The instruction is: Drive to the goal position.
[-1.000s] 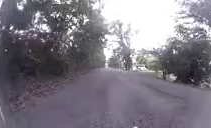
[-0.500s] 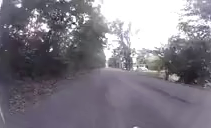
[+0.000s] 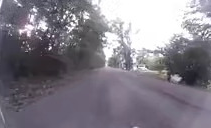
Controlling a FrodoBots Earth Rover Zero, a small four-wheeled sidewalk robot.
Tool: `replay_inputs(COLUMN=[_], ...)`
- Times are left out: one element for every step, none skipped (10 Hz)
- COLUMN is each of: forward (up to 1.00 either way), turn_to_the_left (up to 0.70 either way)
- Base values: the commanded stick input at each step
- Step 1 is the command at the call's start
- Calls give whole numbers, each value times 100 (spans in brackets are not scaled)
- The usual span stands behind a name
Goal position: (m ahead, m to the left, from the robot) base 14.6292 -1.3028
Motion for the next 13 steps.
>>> replay_inputs(forward=[70,70,70,70,70,70,70,70,70,70,70,70,70], turn_to_the_left=[0,0,0,0,0,0,0,0,0,0,0,0,0])
